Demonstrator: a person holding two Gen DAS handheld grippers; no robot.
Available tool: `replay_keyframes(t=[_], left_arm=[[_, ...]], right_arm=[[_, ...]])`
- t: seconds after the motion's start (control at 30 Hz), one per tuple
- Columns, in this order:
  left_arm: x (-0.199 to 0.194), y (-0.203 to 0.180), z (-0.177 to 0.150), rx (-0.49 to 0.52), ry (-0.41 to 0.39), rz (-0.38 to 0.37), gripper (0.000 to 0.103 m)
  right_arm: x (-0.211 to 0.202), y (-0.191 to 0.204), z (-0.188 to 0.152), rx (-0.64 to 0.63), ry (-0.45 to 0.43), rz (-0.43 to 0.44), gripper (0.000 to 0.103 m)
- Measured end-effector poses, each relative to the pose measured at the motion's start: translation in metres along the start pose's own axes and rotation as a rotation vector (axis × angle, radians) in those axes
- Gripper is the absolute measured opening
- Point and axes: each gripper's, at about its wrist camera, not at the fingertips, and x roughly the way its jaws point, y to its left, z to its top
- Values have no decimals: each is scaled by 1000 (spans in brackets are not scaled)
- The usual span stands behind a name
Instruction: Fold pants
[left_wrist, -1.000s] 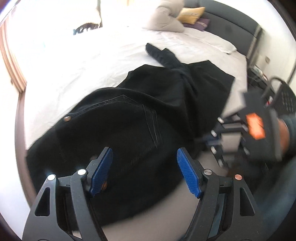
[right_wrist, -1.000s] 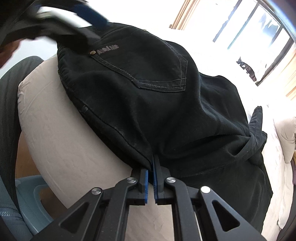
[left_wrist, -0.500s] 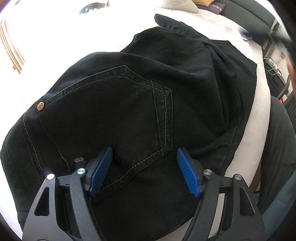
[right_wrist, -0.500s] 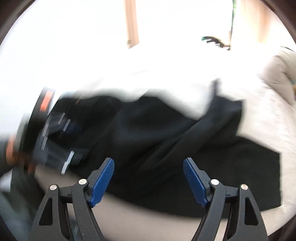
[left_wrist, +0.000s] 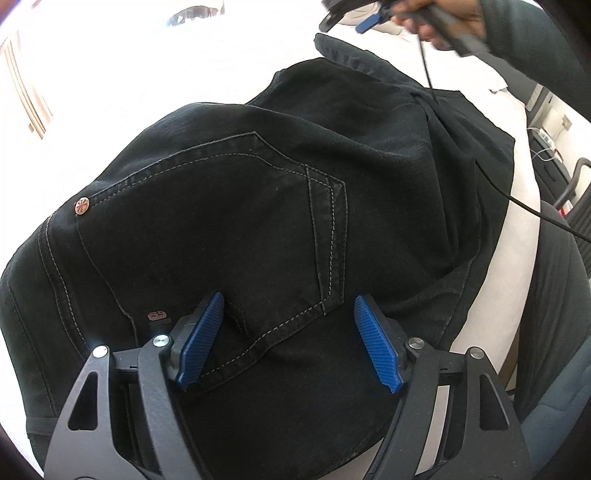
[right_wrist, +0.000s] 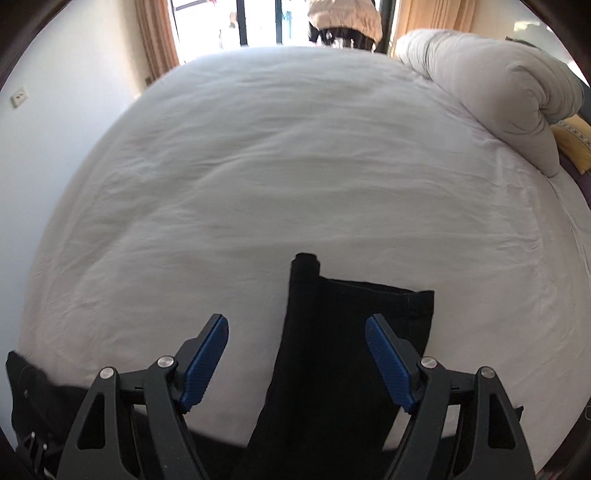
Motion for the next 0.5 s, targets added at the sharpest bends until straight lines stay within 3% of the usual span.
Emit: replay_keyframes(t=[0.1,0.2,0.3,0.33,0.37,0.5], left_arm=[[-2,4,-1,-1,-2,-5,72],[-2,6,0,-1,-5,-10,72],[0,7,0,0,-6,-10,72],[-1,8,0,1,-6,-11,72],[-1,7,1,1,-5,-11,72],[0,5,3,4,-2,-5,72]], right_arm=[[27,-3,13,8,51,-32,79],[47,3,21,-31,96,-87,71],[63,8,22,-65,150,-113,40],[67,7,21,-61,166,-109,22],[67,3,21,-43,166,-101,12],[50,-12,19,15,119,-52,8]])
